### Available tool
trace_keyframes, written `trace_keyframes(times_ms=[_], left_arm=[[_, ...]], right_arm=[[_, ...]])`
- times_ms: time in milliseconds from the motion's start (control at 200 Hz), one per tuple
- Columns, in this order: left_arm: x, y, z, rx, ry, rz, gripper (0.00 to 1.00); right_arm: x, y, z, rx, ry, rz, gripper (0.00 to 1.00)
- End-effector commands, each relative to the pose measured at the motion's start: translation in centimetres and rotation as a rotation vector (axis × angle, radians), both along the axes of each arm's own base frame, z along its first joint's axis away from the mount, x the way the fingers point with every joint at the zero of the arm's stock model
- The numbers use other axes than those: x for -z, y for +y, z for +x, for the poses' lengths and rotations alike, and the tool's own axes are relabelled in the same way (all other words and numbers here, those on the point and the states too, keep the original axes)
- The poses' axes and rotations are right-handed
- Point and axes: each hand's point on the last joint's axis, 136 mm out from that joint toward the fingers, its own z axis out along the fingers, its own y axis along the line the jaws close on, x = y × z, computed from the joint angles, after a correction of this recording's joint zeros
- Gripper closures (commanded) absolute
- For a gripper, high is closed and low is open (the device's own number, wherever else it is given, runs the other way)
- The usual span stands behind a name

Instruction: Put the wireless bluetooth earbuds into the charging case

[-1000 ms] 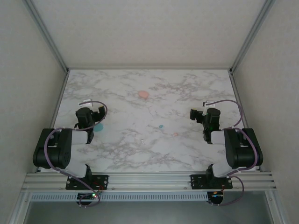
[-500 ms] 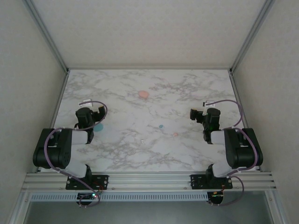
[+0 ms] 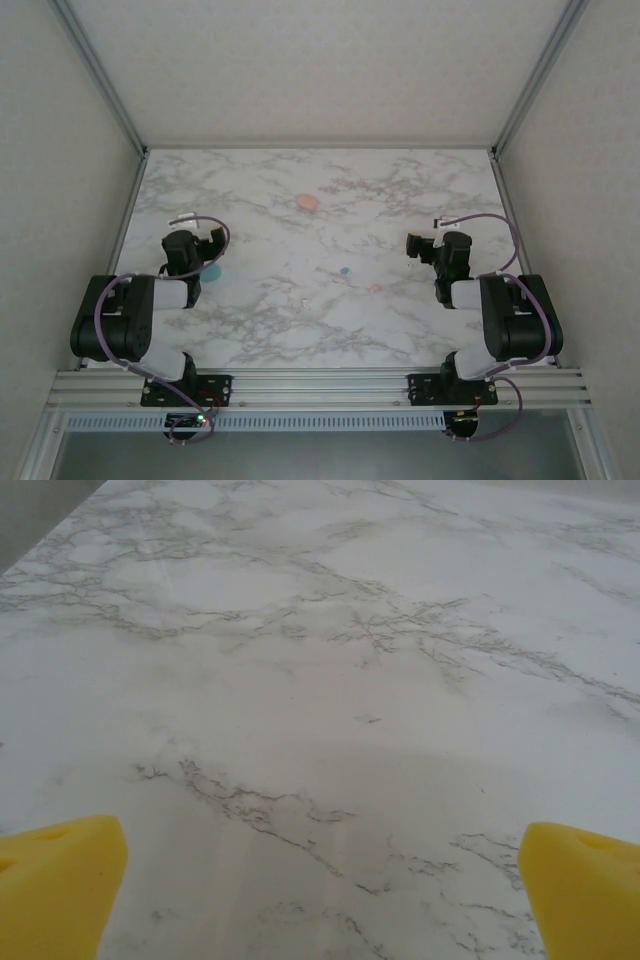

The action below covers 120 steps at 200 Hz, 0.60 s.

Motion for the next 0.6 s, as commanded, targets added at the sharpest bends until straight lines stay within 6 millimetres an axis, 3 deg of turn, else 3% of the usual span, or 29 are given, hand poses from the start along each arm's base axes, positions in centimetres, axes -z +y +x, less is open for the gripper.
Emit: trace_keyframes(times_ms=[0, 155, 330, 481, 596], left_arm=[[-1.8, -0.5, 1.0, 0.022, -0.026, 0.006, 0.00], [-3.1, 0.1, 0.6, -0.017, -0.019, -0.001, 0.01], [-5.0, 1.3, -0.5, -0.104, 0.006, -0.070, 0.02], [-6.3, 1.8, -1.0, -0.180, 0.074, -0.173, 0.08], [-6.8, 0.8, -1.1, -0.182, 0.134, -0.262, 0.14]], right_arm=[[-1.4, 0.5, 0.9, -0.041, -0.025, -0.008, 0.02], [-3.5, 0.8, 1.8, -0.044, 0.040, 0.011, 0.03], [-5.9, 1.7, 1.0, -0.055, 0.115, 0.104, 0.02], [-8.6, 4.0, 0.7, -0.151, 0.151, 0.208, 0.03], [-11.1, 5.7, 0.8, -0.216, 0.172, 0.296, 0.04]])
